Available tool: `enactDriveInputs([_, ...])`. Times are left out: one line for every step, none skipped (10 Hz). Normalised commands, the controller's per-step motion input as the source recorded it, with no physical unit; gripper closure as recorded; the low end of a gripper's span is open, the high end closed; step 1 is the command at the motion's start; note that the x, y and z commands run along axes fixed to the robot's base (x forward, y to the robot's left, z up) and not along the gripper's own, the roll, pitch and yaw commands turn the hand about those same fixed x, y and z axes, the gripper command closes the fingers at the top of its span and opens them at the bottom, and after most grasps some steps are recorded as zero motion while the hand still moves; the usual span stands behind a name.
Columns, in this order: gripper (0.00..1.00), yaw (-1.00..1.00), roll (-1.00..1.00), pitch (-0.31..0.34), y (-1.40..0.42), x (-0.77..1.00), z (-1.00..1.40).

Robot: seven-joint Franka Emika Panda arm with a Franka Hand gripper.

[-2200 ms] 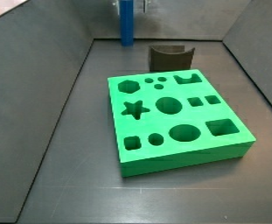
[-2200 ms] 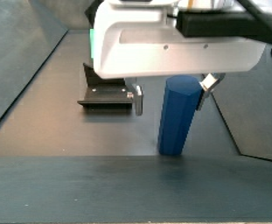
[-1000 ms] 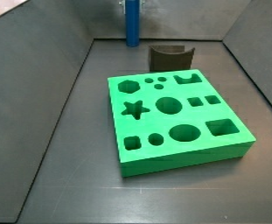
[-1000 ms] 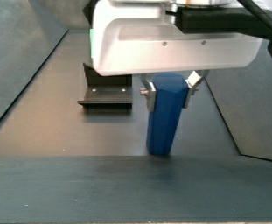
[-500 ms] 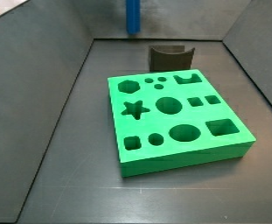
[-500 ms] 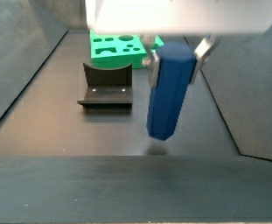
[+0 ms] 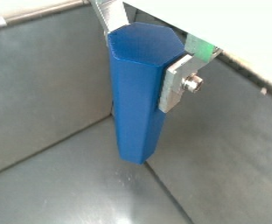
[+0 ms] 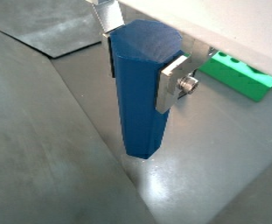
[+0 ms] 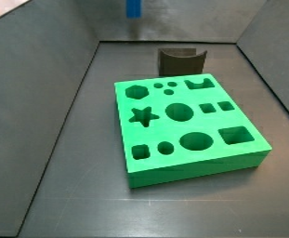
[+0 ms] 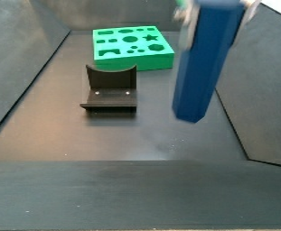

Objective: Pick up the hexagon object. Move up. Move to above the board. Insert the hexagon object.
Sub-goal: Move to above the board.

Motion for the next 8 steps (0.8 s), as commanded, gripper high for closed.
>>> enactDriveInputs([1.00, 0.03, 0.06, 0.072, 0.03, -0.17, 1.00])
enactDriveInputs([1.00, 0.03, 0.06, 0.076, 0.03, -0.14, 0.97])
enactDriveInputs([1.00, 0.02, 0.04, 0.082, 0.02, -0.08, 0.75])
enactDriveInputs([1.00, 0.02, 0.04, 0.086, 0.02, -0.05, 0.63])
enactDriveInputs([1.00, 0.02, 0.03, 0.105, 0.02, -0.02, 0.41])
enactDriveInputs([1.00, 0.02, 0.03, 0.112, 0.02, -0.01, 0.31])
enactDriveInputs([1.00, -0.93, 0.07, 0.331, -1.00, 0.09, 0.06])
enactDriveInputs([1.00, -0.90, 0.08, 0.309, -1.00, 0.09, 0.05])
